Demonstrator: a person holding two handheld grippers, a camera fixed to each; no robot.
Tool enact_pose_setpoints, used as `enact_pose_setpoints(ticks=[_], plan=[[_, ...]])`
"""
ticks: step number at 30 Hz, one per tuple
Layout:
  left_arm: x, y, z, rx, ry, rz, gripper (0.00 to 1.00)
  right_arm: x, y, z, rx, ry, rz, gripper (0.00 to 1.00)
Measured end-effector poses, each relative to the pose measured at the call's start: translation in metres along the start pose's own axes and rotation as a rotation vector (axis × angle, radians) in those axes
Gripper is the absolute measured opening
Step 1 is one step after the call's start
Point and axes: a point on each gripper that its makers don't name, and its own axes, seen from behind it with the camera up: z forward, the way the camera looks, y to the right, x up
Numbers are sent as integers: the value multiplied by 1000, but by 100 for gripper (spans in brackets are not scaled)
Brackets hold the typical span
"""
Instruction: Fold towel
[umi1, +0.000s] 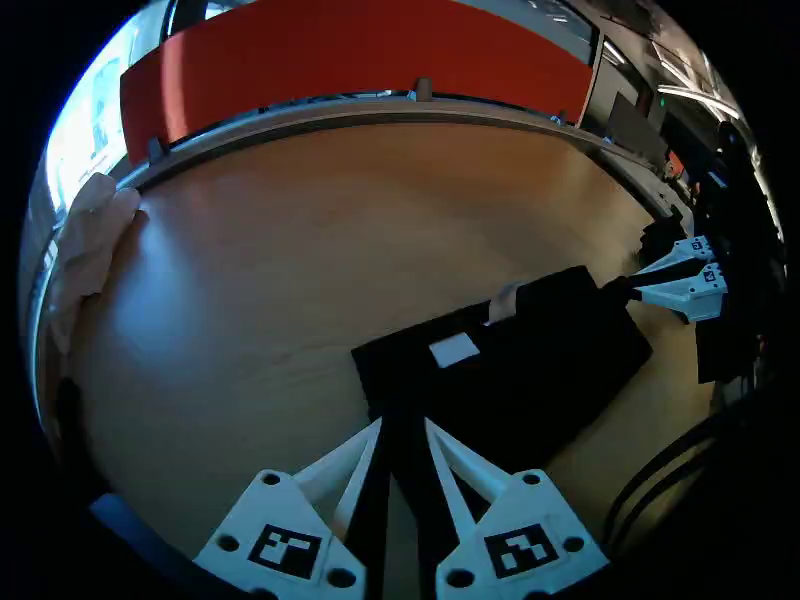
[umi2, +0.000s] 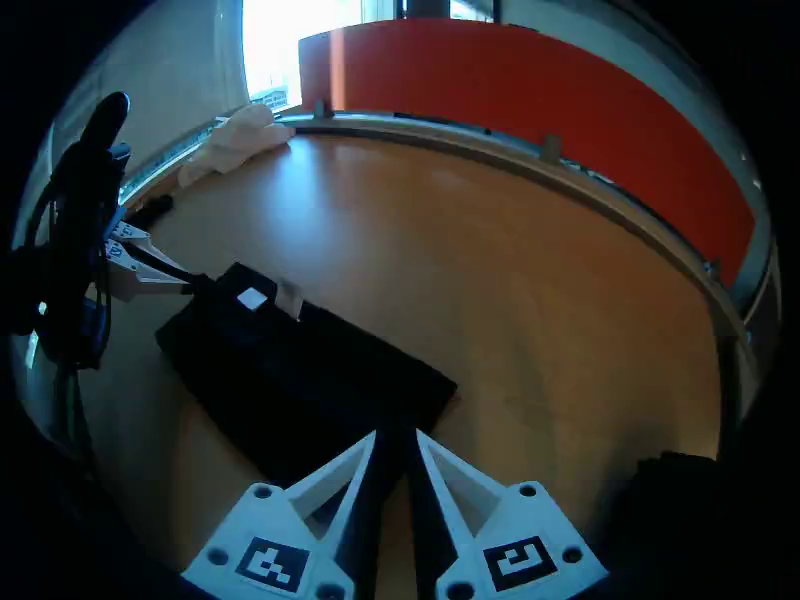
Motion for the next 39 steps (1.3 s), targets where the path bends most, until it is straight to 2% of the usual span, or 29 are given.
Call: enact_pose_setpoints(ticks=[7, 12, 15, 17, 19, 22, 25, 28, 39], plan=[[7, -9, 7, 24, 3, 1, 25, 5, 8, 9, -27, 7, 12, 20], [14, -15, 8, 41, 16, 0, 38, 8, 15, 12, -52, 12, 13, 25], [17, -18, 7, 53, 23, 2, 48, 8, 19, 12, -65, 14, 11, 33], [19, -21, 5, 64, 31, 6, 58, 9, 20, 11, -69, 16, 9, 38], [21, -24, 3, 74, 36, 11, 68, 10, 21, 10, -75, 20, 8, 49], [22, -26, -1, 83, 43, 15, 75, 11, 22, 7, -81, 29, 7, 68], [21, -27, -3, 89, 47, 17, 82, 12, 23, 5, -82, 38, 8, 73], [20, -27, -4, 93, 48, 16, 85, 12, 22, 2, -79, 43, 11, 80], [10, -21, -14, 90, 46, 14, 85, 3, 15, -12, -66, 49, 17, 80]])
